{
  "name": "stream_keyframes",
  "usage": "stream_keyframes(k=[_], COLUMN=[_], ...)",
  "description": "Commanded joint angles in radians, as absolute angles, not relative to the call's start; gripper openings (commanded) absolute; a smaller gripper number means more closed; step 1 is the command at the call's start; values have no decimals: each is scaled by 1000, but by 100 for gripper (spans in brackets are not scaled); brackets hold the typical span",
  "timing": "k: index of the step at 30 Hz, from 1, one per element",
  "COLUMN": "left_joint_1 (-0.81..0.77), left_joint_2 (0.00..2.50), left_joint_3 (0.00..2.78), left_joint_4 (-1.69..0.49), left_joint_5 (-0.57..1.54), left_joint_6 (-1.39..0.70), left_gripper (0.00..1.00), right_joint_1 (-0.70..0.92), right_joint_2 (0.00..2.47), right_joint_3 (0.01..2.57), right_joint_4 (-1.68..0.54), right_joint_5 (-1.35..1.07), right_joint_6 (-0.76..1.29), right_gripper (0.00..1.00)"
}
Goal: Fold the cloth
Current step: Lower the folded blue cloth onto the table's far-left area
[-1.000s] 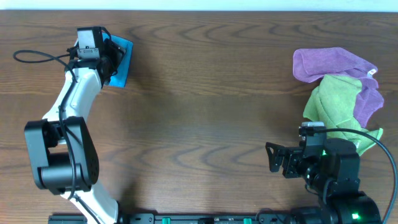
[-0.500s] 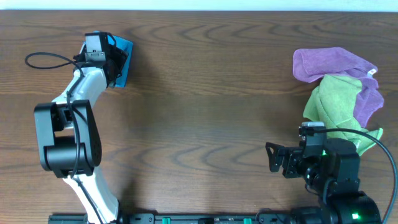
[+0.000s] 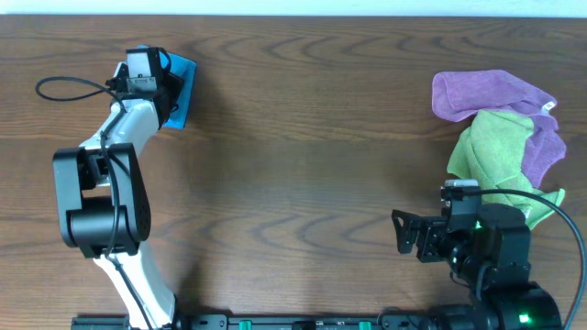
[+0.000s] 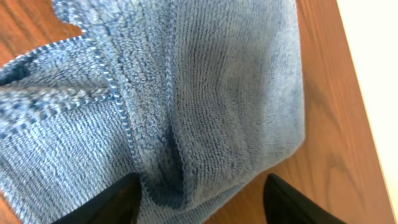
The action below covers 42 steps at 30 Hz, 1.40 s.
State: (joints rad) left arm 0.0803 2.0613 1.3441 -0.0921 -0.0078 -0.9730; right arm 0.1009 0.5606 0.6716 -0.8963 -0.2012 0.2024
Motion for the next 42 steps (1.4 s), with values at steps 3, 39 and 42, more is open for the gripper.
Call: stream_keyframes(k=[3,39,42], left_joint_1=[81,96,90], left_joint_2=[2100,1860,1860], left_joint_3=[1357,1360,1360], left_joint_4=[-81,-373,-432], left_joint_5=[-17,87,87], left_joint_6=[-988,-900,-893], left_gripper=[50,6,6], right_joint_1=[91,91,91], right_joint_2=[556,556,556], right_joint_3=[666,666,666], right_joint_4=[-895,-895,-895], right_joint_5=[-199,-198,-198], right_joint_6=[216,216,216], right_gripper=[99,99,99])
